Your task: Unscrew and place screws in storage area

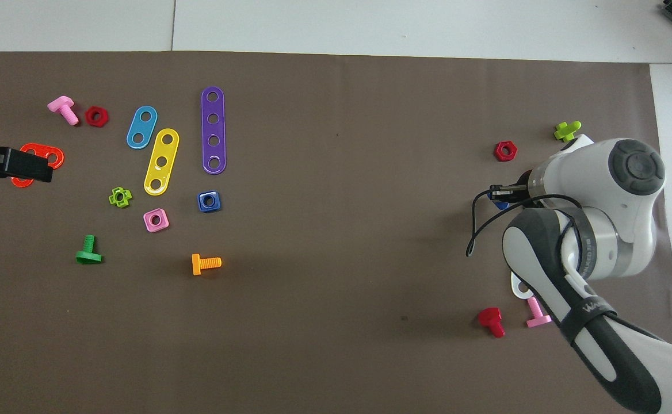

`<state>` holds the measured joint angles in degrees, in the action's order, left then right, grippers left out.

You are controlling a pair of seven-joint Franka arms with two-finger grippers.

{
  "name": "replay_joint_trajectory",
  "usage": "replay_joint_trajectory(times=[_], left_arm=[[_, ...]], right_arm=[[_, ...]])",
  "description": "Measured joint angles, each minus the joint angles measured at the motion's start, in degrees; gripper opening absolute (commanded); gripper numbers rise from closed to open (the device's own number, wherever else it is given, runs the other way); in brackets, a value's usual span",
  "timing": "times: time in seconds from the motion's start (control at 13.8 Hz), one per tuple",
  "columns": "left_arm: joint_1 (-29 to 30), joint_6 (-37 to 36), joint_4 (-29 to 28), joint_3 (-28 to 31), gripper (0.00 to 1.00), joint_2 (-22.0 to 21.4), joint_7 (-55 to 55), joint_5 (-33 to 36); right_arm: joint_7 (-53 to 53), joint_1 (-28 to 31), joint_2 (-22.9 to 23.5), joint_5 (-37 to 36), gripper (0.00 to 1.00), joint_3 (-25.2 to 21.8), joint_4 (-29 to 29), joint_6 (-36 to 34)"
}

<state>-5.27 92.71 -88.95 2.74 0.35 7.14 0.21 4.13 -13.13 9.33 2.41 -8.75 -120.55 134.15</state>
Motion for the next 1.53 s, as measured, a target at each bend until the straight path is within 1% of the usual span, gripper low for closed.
replay_joint_trajectory(times=[0.22,0.44,0.51,0.58,0.65,0.95,1.16,1.31,1.53], left_arm=[[0.00,0.00,0.00,0.00,1.00,0.00,0.00,0.00],[0.00,-0.01,0.00,0.00,1.00,0.00,0.00,0.00],[0.00,-0.01,0.00,0.00,1.00,0.00,0.00,0.00],[0.00,-0.01,0.00,0.00,1.00,0.00,0.00,0.00],[0.00,-0.01,0.00,0.00,1.00,0.00,0.00,0.00],[0.00,-0.01,0.00,0.00,1.00,0.00,0.00,0.00],[0.00,-0.01,0.00,0.00,1.00,0.00,0.00,0.00],[0.00,-0.01,0.00,0.00,1.00,0.00,0.00,0.00],[0.00,-0.01,0.00,0.00,1.00,0.00,0.00,0.00]], right_arm=[[0.00,0.00,-0.01,0.57,0.00,0.15,-3.72,4.47],[0.00,0.13,0.00,2.06,0.00,0.13,-5.21,5.61],[0.00,0.14,0.00,2.10,0.22,0.13,-5.36,5.65],[0.00,0.14,0.02,2.11,0.83,0.13,-5.51,5.76],[0.00,0.15,0.10,2.14,1.00,0.13,-5.63,6.09],[0.00,0.20,0.30,2.29,1.00,0.13,-5.80,6.65],[0.00,0.20,-0.07,2.32,1.00,0.13,-3.33,6.08],[0.14,0.26,-0.73,2.32,1.00,0.00,0.67,1.71],[0.26,1.64,-2.42,1.83,1.00,-0.57,9.36,-9.69]])
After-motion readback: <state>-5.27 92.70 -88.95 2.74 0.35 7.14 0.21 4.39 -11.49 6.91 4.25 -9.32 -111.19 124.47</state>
